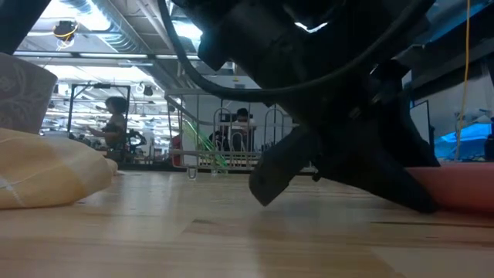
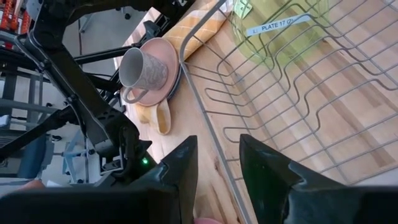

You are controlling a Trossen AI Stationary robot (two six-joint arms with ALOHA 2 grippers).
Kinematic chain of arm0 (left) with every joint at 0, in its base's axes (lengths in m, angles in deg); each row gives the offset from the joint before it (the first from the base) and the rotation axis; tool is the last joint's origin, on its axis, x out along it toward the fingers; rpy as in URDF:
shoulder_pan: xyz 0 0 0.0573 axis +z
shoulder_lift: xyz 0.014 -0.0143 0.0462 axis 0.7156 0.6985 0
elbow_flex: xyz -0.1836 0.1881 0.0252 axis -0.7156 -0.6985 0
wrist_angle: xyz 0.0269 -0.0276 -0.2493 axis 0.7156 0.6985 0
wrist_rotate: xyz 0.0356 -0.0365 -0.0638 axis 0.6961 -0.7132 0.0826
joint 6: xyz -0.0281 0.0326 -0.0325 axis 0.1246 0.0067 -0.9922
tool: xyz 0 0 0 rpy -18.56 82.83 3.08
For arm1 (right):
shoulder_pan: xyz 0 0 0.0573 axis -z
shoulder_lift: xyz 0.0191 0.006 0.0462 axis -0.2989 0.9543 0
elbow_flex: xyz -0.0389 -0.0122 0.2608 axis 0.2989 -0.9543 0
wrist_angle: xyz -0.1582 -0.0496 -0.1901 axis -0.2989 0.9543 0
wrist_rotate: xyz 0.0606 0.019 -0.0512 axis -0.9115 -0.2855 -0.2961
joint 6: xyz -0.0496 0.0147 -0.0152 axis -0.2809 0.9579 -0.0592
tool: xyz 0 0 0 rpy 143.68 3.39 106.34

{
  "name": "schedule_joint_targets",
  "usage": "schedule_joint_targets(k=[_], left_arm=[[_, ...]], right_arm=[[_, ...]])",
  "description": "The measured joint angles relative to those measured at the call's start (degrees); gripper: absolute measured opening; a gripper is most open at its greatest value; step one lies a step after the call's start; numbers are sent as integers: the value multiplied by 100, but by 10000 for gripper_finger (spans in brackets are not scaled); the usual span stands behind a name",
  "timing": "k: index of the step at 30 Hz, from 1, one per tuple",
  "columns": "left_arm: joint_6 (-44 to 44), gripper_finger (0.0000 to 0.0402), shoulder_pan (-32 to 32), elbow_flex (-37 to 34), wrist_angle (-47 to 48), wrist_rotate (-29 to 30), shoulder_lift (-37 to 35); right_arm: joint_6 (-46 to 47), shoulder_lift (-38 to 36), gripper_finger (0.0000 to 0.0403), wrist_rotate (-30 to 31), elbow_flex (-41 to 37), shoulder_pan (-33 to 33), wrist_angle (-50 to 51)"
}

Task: Sort dishes
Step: Put the pink plate into the dish rack

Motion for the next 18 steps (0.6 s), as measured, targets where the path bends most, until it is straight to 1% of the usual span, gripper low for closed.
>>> schedule_joint_targets(k=[2,7,12,15,18], left_arm=[[10,76,0,0,-9,42,0],[7,12,-25,-2,-45,285,3],[-331,9,-65,-2,-4,335,-78],[-949,5,-72,-2,8,328,-181],[-1462,4,-76,-7,61,260,-325]], right_arm=[[0,0,122,0,0,-2,-8],[-20,0,122,0,0,-1,-20],[-49,-49,122,0,0,2,-251],[-66,-148,122,-77,79,5,-451],[-205,-248,122,-131,339,5,-551]])
